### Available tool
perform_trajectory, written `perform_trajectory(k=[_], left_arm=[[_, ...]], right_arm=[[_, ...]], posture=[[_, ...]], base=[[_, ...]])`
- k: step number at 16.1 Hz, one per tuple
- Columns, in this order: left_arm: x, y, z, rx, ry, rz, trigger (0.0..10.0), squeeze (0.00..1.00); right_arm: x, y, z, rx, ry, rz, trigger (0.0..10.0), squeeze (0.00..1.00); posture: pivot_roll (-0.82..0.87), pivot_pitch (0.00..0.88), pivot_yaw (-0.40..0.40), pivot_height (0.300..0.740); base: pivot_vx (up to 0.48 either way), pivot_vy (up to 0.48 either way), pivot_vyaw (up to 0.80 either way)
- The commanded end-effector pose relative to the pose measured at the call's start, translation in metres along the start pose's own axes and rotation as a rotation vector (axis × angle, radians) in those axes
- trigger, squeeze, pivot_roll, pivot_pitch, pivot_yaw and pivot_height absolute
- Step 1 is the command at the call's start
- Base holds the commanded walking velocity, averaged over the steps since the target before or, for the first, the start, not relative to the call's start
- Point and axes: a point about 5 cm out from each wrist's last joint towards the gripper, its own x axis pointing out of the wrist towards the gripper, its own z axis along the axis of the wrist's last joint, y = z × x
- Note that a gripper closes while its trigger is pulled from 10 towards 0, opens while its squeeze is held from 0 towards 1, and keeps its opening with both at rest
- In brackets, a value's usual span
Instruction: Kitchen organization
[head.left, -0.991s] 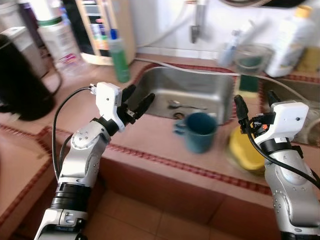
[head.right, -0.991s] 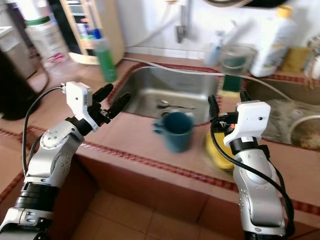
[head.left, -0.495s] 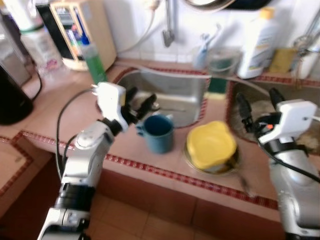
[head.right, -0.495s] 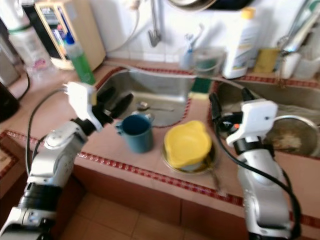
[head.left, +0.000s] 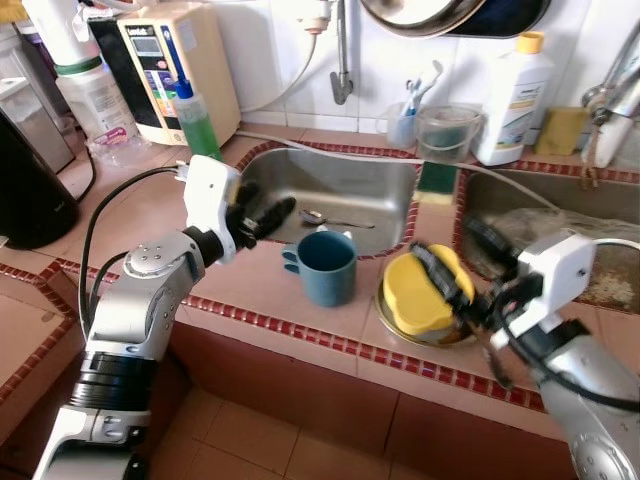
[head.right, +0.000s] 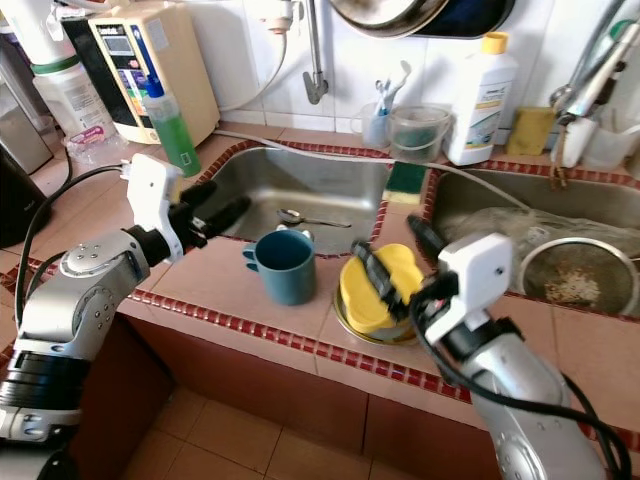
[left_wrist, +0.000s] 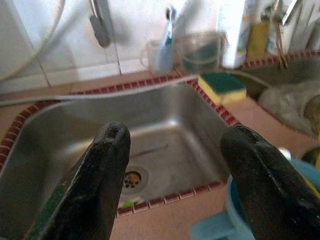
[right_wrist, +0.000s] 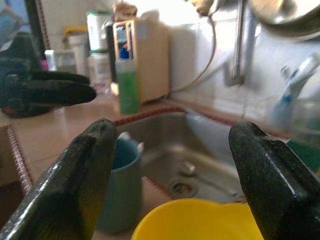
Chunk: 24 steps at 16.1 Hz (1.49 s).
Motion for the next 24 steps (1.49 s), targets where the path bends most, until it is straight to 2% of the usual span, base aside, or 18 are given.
perform_trajectory(k=[1, 5, 11, 13, 15, 18, 20, 22, 24], left_arm=[[0.000, -0.004, 0.004, 0.020, 0.035, -0.026, 10.0, 0.00], [0.005, -0.016, 0.002, -0.016, 0.103, -0.079, 10.0, 0.00], [0.009, -0.024, 0.017, -0.017, 0.127, -0.162, 10.0, 0.00], [0.013, -0.028, 0.018, 0.005, 0.208, -0.174, 10.0, 0.00], [0.017, -0.030, 0.019, 0.020, 0.268, -0.180, 10.0, 0.00], [0.019, -0.026, 0.017, -0.017, 0.347, -0.152, 10.0, 0.00], [0.021, -0.026, 0.018, -0.028, 0.359, -0.153, 10.0, 0.00], [0.022, -0.025, 0.019, 0.017, 0.380, -0.136, 10.0, 0.00], [0.026, -0.025, 0.020, -0.008, 0.408, -0.122, 10.0, 0.00]], right_arm=[[-0.002, 0.010, 0.004, 0.023, 0.009, 0.063, 10.0, 0.00], [-0.012, 0.021, -0.005, 0.055, 0.086, 0.131, 10.0, 0.00], [-0.016, 0.026, -0.015, 0.070, 0.145, 0.151, 10.0, 0.00], [-0.015, 0.027, -0.015, 0.070, 0.148, 0.152, 10.0, 0.00], [-0.016, 0.029, -0.017, 0.072, 0.152, 0.151, 10.0, 0.00], [-0.017, 0.031, -0.018, 0.078, 0.154, 0.142, 10.0, 0.00], [-0.017, 0.032, -0.019, 0.080, 0.153, 0.136, 10.0, 0.00], [-0.016, 0.033, -0.020, 0.079, 0.150, 0.134, 10.0, 0.00], [-0.015, 0.033, -0.020, 0.076, 0.147, 0.133, 10.0, 0.00]], posture=[[-0.26, 0.054, 0.120, 0.740], [-0.26, 0.063, 0.127, 0.740], [-0.25, 0.069, 0.133, 0.740], [-0.25, 0.077, 0.139, 0.740], [-0.25, 0.081, 0.145, 0.740], [-0.26, 0.082, 0.159, 0.740], [-0.26, 0.075, 0.165, 0.740], [-0.27, 0.070, 0.171, 0.740], [-0.27, 0.062, 0.172, 0.740]], base=[[0.000, 0.000, 0.00], [0.000, 0.000, 0.00], [0.000, 0.000, 0.00], [0.000, 0.000, 0.00], [0.000, 0.000, 0.00], [0.000, 0.000, 0.00], [0.000, 0.000, 0.00], [0.000, 0.000, 0.00], [0.000, 0.000, 0.00]])
